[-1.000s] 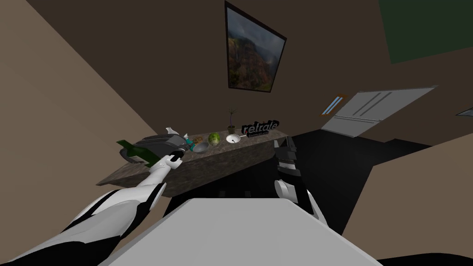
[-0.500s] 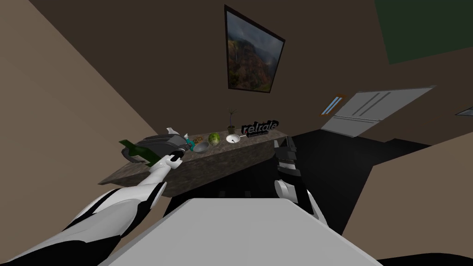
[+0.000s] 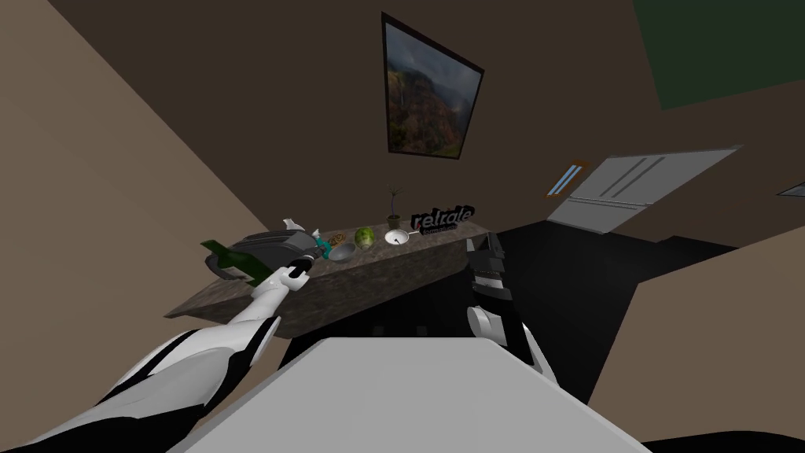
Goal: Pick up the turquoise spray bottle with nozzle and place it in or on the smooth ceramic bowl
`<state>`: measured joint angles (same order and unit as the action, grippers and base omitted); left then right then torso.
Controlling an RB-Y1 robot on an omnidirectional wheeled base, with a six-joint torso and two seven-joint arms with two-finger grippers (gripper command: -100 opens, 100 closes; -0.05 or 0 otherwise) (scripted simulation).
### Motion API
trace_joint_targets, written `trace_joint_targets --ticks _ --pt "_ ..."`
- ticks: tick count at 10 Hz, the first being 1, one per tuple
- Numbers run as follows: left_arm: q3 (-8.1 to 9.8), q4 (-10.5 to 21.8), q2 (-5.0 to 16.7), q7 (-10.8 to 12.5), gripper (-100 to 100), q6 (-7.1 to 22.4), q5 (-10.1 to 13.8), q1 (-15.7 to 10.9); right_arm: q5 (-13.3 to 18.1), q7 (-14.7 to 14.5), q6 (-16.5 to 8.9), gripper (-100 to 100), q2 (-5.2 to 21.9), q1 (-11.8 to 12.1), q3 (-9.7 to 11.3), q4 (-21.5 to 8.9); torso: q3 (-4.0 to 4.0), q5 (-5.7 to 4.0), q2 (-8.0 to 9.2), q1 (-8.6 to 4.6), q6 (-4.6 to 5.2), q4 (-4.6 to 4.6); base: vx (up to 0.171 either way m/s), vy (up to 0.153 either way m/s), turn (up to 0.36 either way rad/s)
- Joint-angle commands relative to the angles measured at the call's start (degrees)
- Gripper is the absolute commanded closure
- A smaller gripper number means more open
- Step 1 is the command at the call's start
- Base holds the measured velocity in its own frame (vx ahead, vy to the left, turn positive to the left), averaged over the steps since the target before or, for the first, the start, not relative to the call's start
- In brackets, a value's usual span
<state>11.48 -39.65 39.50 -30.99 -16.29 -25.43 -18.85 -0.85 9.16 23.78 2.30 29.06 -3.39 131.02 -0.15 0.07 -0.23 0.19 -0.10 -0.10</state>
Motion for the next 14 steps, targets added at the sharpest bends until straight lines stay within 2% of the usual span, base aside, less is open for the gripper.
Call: trace_joint_targets --ticks 1,2,4,5,6,7,8,9,10,11,12,14 --pt "0.38 -2.9 -0.4 0.8 100 1.8 0.2 2.9 0.0 0.0 0.0 0 0.0 0.0 0.0 0.0 0.00 0.00 0.00 0.00 0.00 0.00 0.079 0.012 0.005" --pt "0.38 -4.8 -0.4 0.8 100 1.8 0.2 4.5 0.0 0.0 0.0 0 0.0 0.0 0.0 0.0 -0.09 0.07 -0.10 0.08 -0.05 -0.08 0.065 0.008 0.001" --pt "0.38 -6.5 -0.4 0.8 100 1.8 0.2 5.0 0.0 0.0 0.0 0 0.0 0.0 0.0 0.0 -0.12 0.16 -0.08 0.27 -0.11 -0.16 0.012 0.007 0.009" --pt "0.76 -8.8 -0.9 1.5 100 3.2 0.3 7.6 0.0 0.0 0.0 0 0.0 0.0 0.0 0.0 -0.08 0.15 -0.01 0.27 -0.09 -0.13 0.043 0.018 -0.008" --pt "0.76 -11.1 -0.9 1.5 100 3.2 0.3 9.2 0.0 0.0 0.0 0 0.0 0.0 0.0 0.0 -0.13 0.20 -0.07 0.32 -0.16 -0.19 0.058 0.019 0.002" --pt "0.76 -11.9 -0.9 1.5 100 3.2 0.3 9.2 0.0 0.0 0.0 0 0.0 0.0 0.0 0.0 -0.18 0.24 -0.12 0.38 -0.22 -0.24 0.027 0.006 0.017" --pt "1.14 -14.0 -1.3 2.2 100 4.7 0.4 11.8 0.0 0.0 0.0 0 0.0 0.0 0.0 0.0 -0.17 0.23 -0.08 0.38 -0.20 -0.24 0.053 0.016 -0.002" --pt "1.14 -16.1 -1.3 2.2 100 4.7 0.4 13.4 0.0 0.0 0.0 0 0.0 0.0 0.0 0.0 -0.21 0.31 -0.11 0.43 -0.27 -0.31 0.057 0.013 -0.002" --pt "1.14 -17.2 -1.3 2.2 100 4.7 0.4 13.4 0.0 0.0 0.0 0 0.0 0.0 0.0 0.0 -0.26 0.36 -0.15 0.53 -0.33 -0.37 0.022 0.001 0.015" --pt "1.52 -18.6 -1.7 2.9 100 6.1 0.6 15.7 0.0 0.0 0.0 0 0.0 0.0 0.0 0.0 -0.24 0.36 -0.11 0.54 -0.31 -0.36 0.052 0.014 0.005" --pt "1.52 -20.1 -1.7 2.9 100 6.1 0.6 17.0 0.0 0.0 0.0 0 0.0 0.0 0.0 0.0 -0.30 0.44 -0.17 0.61 -0.35 -0.43 0.053 0.013 -0.003" --pt "1.52 -22.7 -1.7 2.9 100 6.1 0.6 17.6 0.0 0.0 0.0 0 0.0 0.0 0.0 0.0 -0.32 0.48 -0.15 0.70 -0.40 -0.47 0.012 0.003 0.011"
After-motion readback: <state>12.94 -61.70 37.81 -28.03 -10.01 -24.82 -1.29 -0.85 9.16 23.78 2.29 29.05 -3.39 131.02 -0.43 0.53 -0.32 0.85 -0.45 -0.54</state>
